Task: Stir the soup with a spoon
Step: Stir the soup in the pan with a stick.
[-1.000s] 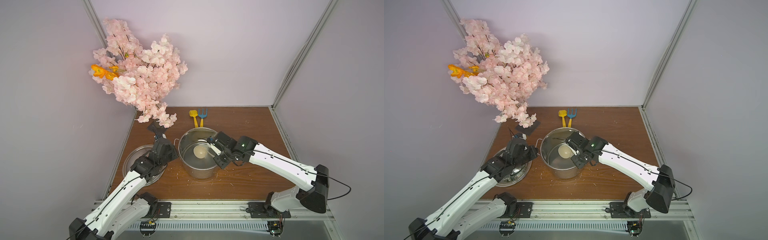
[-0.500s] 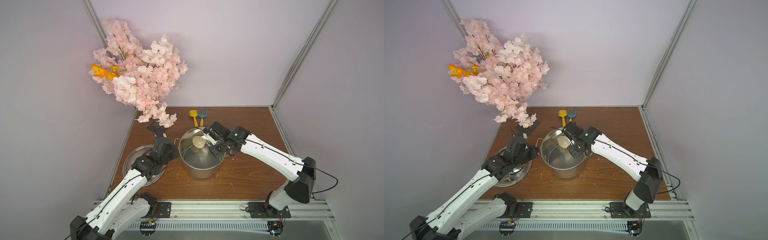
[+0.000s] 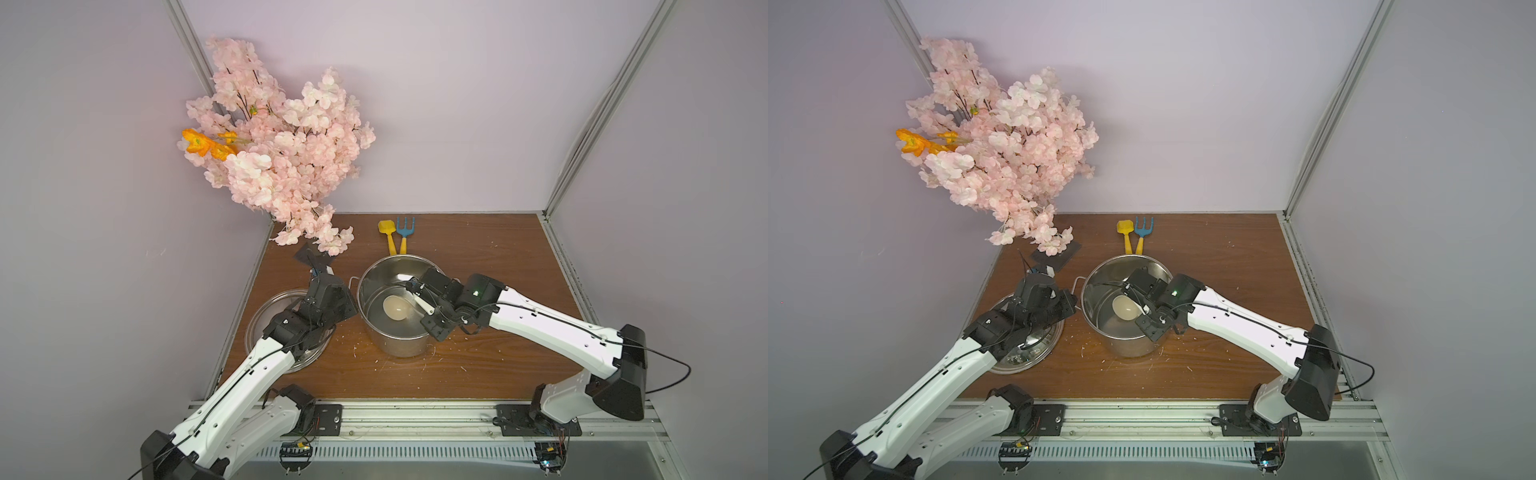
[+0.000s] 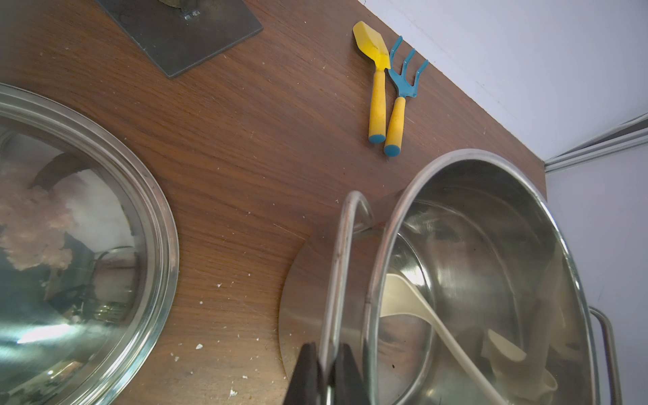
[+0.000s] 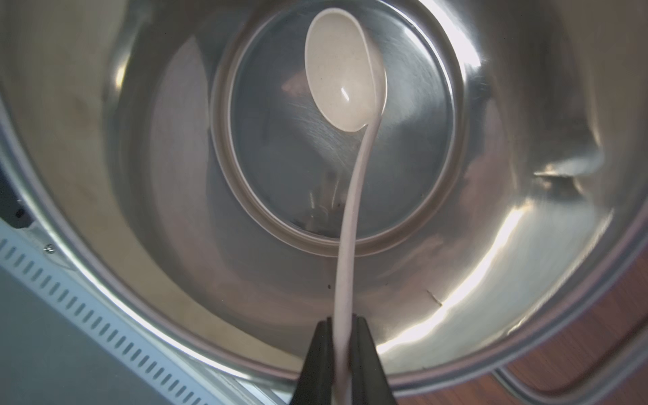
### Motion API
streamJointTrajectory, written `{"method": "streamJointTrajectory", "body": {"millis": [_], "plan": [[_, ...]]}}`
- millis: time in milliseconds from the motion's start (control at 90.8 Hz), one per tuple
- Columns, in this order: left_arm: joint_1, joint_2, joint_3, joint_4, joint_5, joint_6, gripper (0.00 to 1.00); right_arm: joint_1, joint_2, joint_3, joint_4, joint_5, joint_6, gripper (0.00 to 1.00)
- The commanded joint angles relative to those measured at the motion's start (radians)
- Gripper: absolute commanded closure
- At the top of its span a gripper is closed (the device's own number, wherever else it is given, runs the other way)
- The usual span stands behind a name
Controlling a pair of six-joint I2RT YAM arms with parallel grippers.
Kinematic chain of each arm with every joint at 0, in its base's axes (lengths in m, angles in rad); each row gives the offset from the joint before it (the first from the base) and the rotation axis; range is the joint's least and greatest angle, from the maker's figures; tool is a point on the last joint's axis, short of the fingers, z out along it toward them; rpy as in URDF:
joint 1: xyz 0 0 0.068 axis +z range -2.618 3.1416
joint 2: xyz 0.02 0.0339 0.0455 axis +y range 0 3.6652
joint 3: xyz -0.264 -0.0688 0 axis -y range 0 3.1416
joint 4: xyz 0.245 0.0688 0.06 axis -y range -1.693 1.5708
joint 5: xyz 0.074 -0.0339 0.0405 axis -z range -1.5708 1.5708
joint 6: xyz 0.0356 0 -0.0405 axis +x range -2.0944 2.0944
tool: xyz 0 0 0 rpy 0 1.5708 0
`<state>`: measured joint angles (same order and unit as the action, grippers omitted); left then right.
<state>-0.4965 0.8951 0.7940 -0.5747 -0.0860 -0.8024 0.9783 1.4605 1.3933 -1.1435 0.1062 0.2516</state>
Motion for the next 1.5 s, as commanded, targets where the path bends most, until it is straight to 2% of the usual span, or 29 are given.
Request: {"method": "streamJointTrajectory", "body": {"millis": [0, 264, 506, 650, 881, 1145, 1310, 1486], "plan": [[0.009, 0.019, 0.022, -0.047, -0.002, 0.028, 1.00, -0.055, -0.046, -0.026, -0.002, 0.048, 0.006, 1.00], [0.010, 0.003, 0.012, -0.047, 0.003, 0.024, 1.00, -0.113, 0.041, 0.086, 0.011, 0.016, -0.037, 1.00], [0.009, 0.001, 0.003, -0.046, -0.001, 0.023, 1.00, -0.052, 0.141, 0.201, 0.021, -0.064, -0.047, 1.00], [0.010, 0.007, 0.009, -0.047, -0.002, 0.026, 1.00, -0.005, 0.122, 0.171, 0.039, -0.085, -0.034, 1.00], [0.009, -0.001, 0.015, -0.046, -0.018, 0.028, 1.00, 0.030, -0.005, 0.023, 0.031, -0.024, 0.024, 1.00], [0.010, -0.010, 0.010, -0.047, -0.014, 0.031, 1.00, -0.069, -0.099, -0.074, 0.024, 0.026, 0.012, 1.00], [0.009, -0.019, -0.001, -0.046, -0.010, 0.026, 1.00, -0.143, -0.039, -0.016, 0.022, 0.052, -0.031, 1.00], [0.009, -0.022, -0.015, -0.036, -0.010, 0.016, 1.00, -0.142, 0.043, 0.071, 0.050, -0.039, -0.055, 1.00]]}}
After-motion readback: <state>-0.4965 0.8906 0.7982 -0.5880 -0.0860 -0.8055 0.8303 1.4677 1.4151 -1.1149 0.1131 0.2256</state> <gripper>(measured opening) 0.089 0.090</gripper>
